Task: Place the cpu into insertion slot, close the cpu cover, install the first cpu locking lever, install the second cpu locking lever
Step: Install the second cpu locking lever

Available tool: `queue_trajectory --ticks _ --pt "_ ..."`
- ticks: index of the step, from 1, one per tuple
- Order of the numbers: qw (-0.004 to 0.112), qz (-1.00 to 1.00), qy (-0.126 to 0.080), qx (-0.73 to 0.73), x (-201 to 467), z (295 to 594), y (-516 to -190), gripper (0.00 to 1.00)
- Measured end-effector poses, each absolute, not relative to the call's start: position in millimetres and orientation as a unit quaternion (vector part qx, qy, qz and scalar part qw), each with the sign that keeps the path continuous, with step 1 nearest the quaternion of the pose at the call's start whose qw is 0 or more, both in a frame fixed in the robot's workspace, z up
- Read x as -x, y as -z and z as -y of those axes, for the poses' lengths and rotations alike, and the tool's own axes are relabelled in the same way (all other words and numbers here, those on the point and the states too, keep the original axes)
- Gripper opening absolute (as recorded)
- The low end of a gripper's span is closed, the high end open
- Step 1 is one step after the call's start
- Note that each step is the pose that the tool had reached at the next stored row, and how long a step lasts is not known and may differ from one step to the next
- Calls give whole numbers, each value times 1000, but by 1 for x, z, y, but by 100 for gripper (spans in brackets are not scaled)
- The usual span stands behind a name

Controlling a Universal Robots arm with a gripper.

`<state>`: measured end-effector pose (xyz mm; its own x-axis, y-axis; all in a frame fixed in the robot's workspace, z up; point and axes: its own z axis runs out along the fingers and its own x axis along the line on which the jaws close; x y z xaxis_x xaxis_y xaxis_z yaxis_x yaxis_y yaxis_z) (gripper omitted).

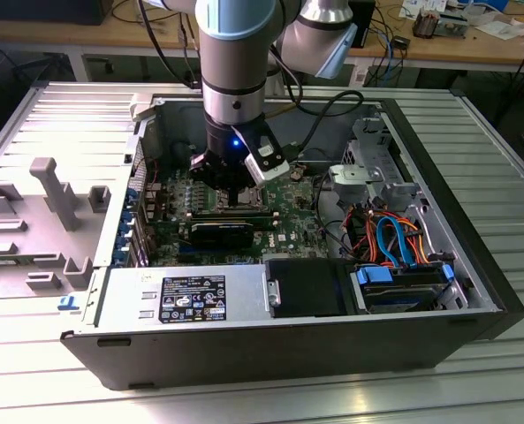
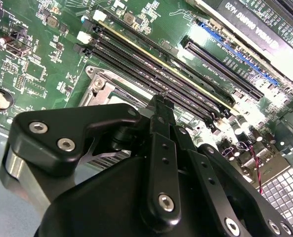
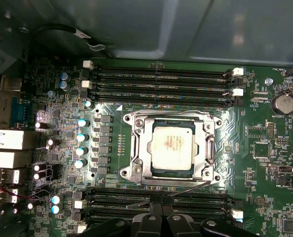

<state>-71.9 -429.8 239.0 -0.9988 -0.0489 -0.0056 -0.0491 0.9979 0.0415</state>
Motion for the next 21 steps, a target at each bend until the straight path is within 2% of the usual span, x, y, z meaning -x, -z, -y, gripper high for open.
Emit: queue_trajectory --ticks 4,8,15,18,21 --pt "2 -999 -21 24 72 430 -239 11" --pt "-5 -999 -21 24 72 430 -239 11" --pt "-10 -999 -21 24 72 430 -239 11" --pt "-19 -999 -21 25 72 430 -239 11" --pt "-21 -999 -24 26 72 431 -238 11"
